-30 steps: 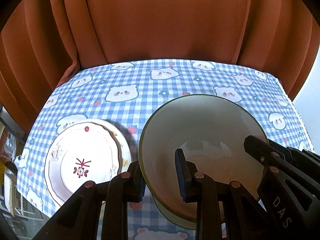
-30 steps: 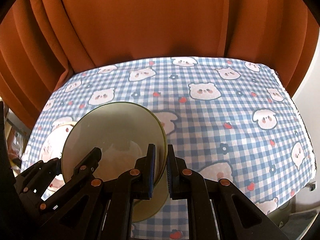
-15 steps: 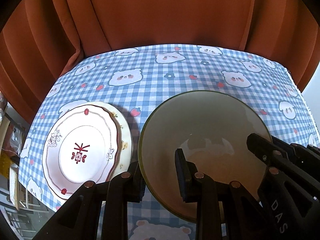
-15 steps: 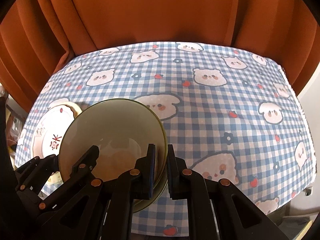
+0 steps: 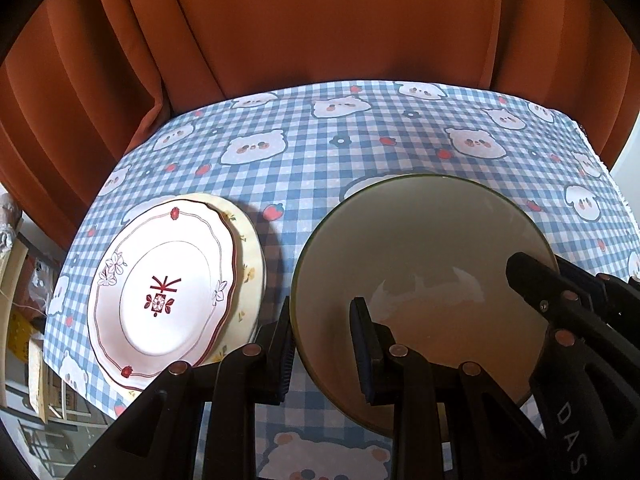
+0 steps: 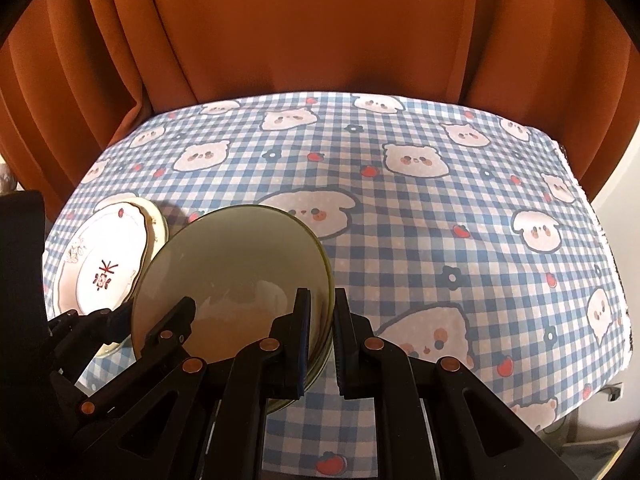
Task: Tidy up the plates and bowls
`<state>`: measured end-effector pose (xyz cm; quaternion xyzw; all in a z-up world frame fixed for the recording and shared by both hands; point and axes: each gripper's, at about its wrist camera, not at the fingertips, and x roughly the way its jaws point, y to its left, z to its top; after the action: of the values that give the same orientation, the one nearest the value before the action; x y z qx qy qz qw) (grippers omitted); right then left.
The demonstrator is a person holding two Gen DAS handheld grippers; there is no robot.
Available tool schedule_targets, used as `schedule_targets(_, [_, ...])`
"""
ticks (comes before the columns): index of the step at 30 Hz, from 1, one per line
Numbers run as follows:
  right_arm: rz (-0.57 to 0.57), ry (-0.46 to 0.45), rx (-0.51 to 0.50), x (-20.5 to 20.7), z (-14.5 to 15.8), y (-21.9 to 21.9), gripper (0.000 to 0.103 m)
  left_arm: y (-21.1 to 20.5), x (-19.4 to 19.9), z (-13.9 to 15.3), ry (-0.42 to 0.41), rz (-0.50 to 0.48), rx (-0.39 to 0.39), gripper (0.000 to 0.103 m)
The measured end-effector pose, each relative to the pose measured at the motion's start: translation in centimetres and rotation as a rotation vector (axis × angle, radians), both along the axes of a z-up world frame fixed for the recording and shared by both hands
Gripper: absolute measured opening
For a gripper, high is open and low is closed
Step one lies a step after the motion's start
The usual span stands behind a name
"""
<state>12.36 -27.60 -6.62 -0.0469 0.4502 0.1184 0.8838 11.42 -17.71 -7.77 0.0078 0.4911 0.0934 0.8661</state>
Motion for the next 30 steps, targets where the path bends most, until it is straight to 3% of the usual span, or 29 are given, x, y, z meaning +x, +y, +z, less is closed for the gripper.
schedule_targets(4, [-0.004, -0.010, 0.012, -0.2, 0.0, -0.2, 0.013, 0.0, -0.1, -0.1, 0.004, -0.005, 0.007, 0.024])
schedule_targets(8, [0.004, -0.008, 0.004, -0.5, 0.0, -0.1, 0.015, 0.1, -0.2, -0.2, 0.016, -0.027, -0.011, 0.033])
schedule_targets(10, [0.008, 0.007, 0.011, -0.5, 0.0, -0.1, 0.021, 0.1, -0.3, -0.1, 0.020, -0.050, -0.032, 0.038])
schedule_targets(12, [0.011, 0.032, 0.024, -0.4, -0.1, -0.1, 0.035, 0.2, -0.2, 0.1, 0.028, -0.065, -0.051, 0.042])
schedule_targets(14, [0.008, 0.062, 0.040, -0.3, -0.1, -0.2, 0.043, 0.4, -0.3, 0.3, 0.031, -0.080, -0.068, 0.060])
schedule_targets(18, [-0.006, 0.059, 0.038, -0.5, 0.4, 0.1, 0.062, 0.8, -0.1, 0.7, 0.022, -0.127, -0.121, 0.072])
schedule_targets(19, [-0.013, 0.058, 0.040, -0.5, 0.5, 0.2, 0.063, 1.0, 0.1, 0.7, 0.022, -0.137, -0.140, 0.076])
schedule_targets(25, [-0.063, 0.096, 0.045, 0.3, 0.4, 0.4, 0.066, 2.3, 1.4, -0.5, 0.061, -0.176, -0.251, 0.079])
schedule_targets(30, [-0.114, 0.130, 0.028, 0.9, -0.1, 1.1, 0.067, 2.9, 2.3, -1.5, 0.101, -0.219, -0.314, 0.073])
